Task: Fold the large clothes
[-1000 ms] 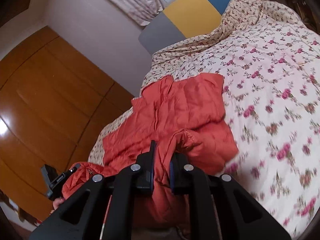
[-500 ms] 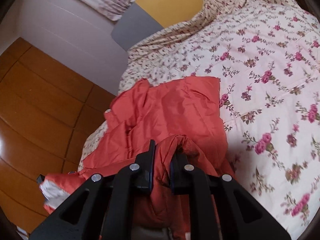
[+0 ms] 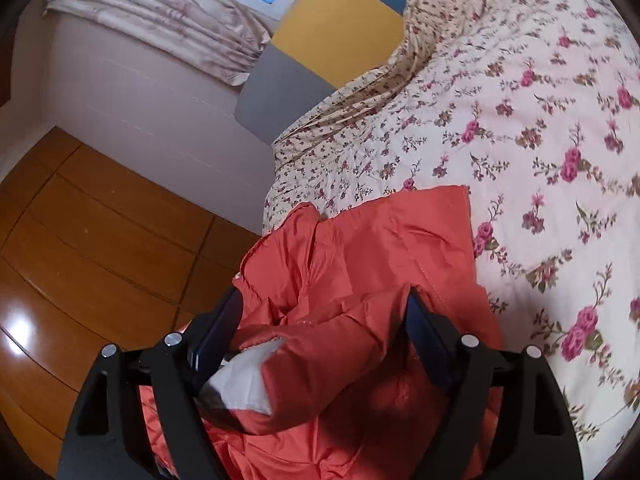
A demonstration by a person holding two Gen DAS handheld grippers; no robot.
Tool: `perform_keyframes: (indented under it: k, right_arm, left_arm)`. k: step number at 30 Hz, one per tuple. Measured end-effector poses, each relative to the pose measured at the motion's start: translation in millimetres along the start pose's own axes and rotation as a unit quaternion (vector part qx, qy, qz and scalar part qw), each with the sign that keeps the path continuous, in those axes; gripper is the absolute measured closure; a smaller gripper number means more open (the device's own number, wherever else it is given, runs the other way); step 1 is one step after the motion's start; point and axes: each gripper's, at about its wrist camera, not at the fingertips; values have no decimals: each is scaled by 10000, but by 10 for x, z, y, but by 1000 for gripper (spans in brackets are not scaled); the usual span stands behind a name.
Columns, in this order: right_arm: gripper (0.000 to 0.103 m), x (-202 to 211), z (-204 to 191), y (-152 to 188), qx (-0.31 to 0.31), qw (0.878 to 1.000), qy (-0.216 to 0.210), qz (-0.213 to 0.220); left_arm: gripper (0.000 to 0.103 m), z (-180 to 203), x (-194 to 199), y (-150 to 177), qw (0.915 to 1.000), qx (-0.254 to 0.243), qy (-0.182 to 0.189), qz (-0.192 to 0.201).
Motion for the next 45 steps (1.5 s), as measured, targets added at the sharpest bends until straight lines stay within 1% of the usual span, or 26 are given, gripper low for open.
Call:
perform_keyframes:
  k: [1,3,5,7,10,12,14,15,16,19,20,22,23,26,28,31,33,35,36,37,39,40,41,42,43,45]
  right_arm:
    - [22,12,-2,7,13,10000,-22,37]
    - [11,86,28,26,2,9996,-31,263]
    - [10,133,25,26,47,9988,179,456]
    - [10,202,-10,37,130,9986,159,479]
    - [10,380,-126,127,482,9959,267,721]
    - [10,593,-230,286,980,9891,369,1035]
    - [10,669,-331,450,1452,9820,575,1059]
    - [11,663,-380,544,1680,9791,623,959]
    - [12,601,-460,650,1962,9757,627,748]
    - [17,389,-640,856,2502,9646,760,343]
    - [17,244,-717,905,2659,9596,892,215]
    - [17,-6,-802,970,2875,9505,1179,25]
    - [17,-125,-828,983,2958,9464,1299,-34]
    - [17,-426,-867,936,3142,9338,1713,-16]
    - [17,-580,-840,876,3112,9307,1921,30]
    - [18,-546,-763,760,2831,9416,1818,136]
    - [16,-355,-659,686,2555,9530,1594,331]
    - [10,-99,-558,607,2397,9543,1704,529]
    - [8,15,-462,562,2306,9557,1721,613]
    - [7,85,-404,539,2242,9570,1732,617]
    - [5,180,-179,466,2028,9629,1742,365]
    - [4,193,-101,437,1959,9651,1722,234]
    - [3,174,3,410,1878,9678,1673,-36]
    - [3,123,94,388,1795,9690,1666,-336]
    - [3,64,162,373,1727,9680,1741,-541]
    - [3,9,254,371,1657,9697,1625,-760]
  left_arm:
    - [14,-9,82,-42,9996,-43,-60,263]
    - [8,-48,247,-127,9963,-52,-224,829]
    - [8,-119,360,-214,9940,21,-346,1033]
    - [8,-136,467,-208,9921,-26,-419,1185]
    - [8,-33,732,-31,9855,-640,-560,1471]
    - [8,75,916,193,9757,-1164,-702,1717]
    - [8,208,1058,500,9654,-1779,-710,1772]
    - [8,258,1083,634,9624,-1980,-714,1716]
    - [8,351,1061,812,9591,-2295,-672,1515]
    - [8,590,701,1189,9485,-3041,-675,576]
    - [8,656,525,1271,9440,-3207,-712,302]
    - [8,713,252,1334,9392,-3318,-880,-4]
    - [8,737,46,1300,9358,-3347,-1094,-172]
    - [8,688,-313,1082,9335,-3194,-1626,-145]
    - [8,634,-447,917,9342,-3029,-1882,-102]
    - [8,577,-478,657,9333,-2927,-2080,44]
    - [8,556,-429,569,9259,-3137,-2100,113]
    - [8,496,-356,560,9133,-3441,-2175,113]
    - [8,464,-330,552,9118,-3473,-2187,125]
    - [8,424,-282,537,9136,-3449,-2146,157]
    - [8,329,-76,459,9281,-3135,-1979,357]
    - [8,229,64,374,9459,-2770,-1646,390]
    - [8,118,176,296,9647,-2343,-1163,310]
    - [8,40,249,264,9751,-2035,-854,235]
    - [7,-43,303,233,9804,-1828,-712,159]
    - [3,-198,315,243,9789,-1783,-992,-68]
Point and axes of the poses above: each gripper's, at about its wrist camera, not at the fingertips, and x roughly against the way its jaws point, z to its right, y to its underside, and after that the axes turned 7 degrees about y, right-handed
